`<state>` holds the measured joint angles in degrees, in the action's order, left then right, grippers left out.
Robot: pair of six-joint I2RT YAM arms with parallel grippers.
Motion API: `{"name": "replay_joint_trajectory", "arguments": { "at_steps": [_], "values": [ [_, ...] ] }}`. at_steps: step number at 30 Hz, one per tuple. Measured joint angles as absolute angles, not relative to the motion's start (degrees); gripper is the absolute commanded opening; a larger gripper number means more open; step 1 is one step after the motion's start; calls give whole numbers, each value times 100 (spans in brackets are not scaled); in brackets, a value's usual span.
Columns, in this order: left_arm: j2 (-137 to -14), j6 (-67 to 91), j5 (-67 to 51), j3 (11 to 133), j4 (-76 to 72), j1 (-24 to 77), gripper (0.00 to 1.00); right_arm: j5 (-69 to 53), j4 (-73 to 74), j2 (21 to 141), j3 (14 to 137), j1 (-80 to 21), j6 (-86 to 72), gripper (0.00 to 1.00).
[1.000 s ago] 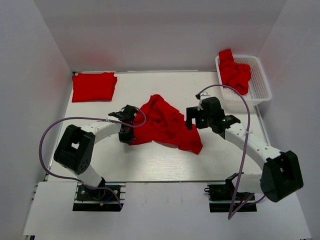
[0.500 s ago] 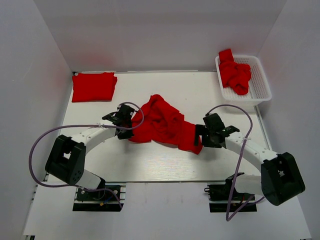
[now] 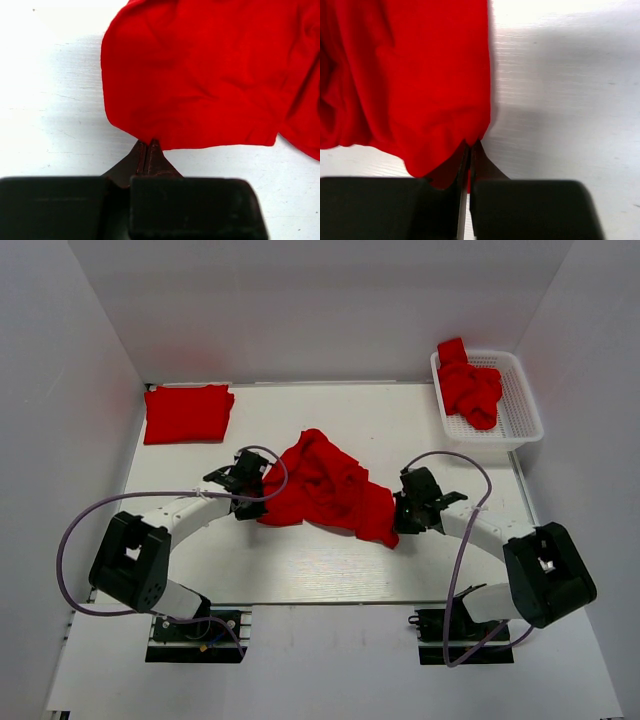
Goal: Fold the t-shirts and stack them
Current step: Flatten out the tshirt
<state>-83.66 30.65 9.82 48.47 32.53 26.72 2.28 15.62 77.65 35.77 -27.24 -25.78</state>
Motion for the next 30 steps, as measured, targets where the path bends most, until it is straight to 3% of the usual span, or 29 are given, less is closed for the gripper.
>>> {"name": "replay_joint_trajectory", "arguments": {
  "at_steps": [5, 10, 24, 30],
  "values": [
    [-8226, 3057, 1004, 4980, 3400, 2672, 0, 132, 1385, 7662, 3568, -2724, -2519, 0],
    [-7830, 2930, 1229, 5749, 3583, 2672, 0, 672, 1330, 6667, 3854, -2722, -2191, 0],
    [-6910, 2123, 3183, 8827, 3535, 2674, 0, 3708, 781, 5822, 6058, -2606, -799, 0],
    [-6792, 1463, 4132, 9472, 3269, 2674, 0, 4536, 34, 5551, 6628, -2534, 305, 0]
  ]
}}
